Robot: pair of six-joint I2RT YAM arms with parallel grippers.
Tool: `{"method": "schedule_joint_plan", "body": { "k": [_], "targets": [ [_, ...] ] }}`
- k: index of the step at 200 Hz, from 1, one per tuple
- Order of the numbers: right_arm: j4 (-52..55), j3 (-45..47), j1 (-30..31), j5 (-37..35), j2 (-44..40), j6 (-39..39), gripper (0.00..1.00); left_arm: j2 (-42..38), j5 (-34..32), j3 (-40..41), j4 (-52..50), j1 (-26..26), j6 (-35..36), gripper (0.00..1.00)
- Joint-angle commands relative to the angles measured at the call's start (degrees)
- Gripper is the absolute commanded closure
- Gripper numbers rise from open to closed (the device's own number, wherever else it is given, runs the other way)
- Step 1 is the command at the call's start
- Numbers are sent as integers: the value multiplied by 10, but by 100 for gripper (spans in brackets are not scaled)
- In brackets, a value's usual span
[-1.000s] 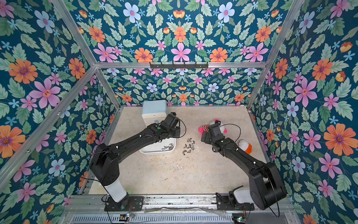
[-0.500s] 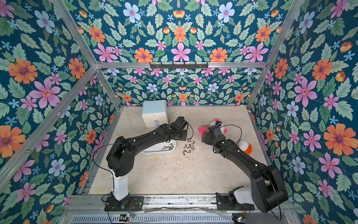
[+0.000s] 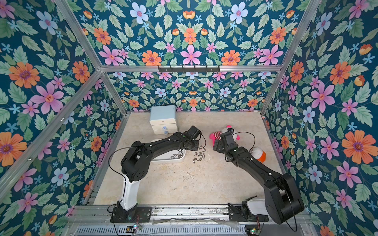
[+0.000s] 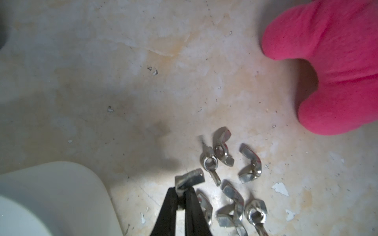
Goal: Take out the wing nut from the storage box
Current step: Place the wing nut at the center of the board.
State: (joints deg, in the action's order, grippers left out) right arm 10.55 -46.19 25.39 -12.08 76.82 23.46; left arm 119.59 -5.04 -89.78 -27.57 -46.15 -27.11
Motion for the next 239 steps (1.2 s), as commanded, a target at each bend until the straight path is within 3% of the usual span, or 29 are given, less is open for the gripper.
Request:
{"method": "schedule_joint_plan", "body": {
  "k": [1,158,239],
  "targets": [
    [-5,4,1,-5,-2,6,1,13,8,-11,-5,-1,-1,89],
    [-11,7,1,-1,0,6,1,32,-12,-29,-24,-4,0,88],
    [-12,7,0,-1,-1,5,1,74,-52,-110,-100,-13,11,87]
  ]
}}
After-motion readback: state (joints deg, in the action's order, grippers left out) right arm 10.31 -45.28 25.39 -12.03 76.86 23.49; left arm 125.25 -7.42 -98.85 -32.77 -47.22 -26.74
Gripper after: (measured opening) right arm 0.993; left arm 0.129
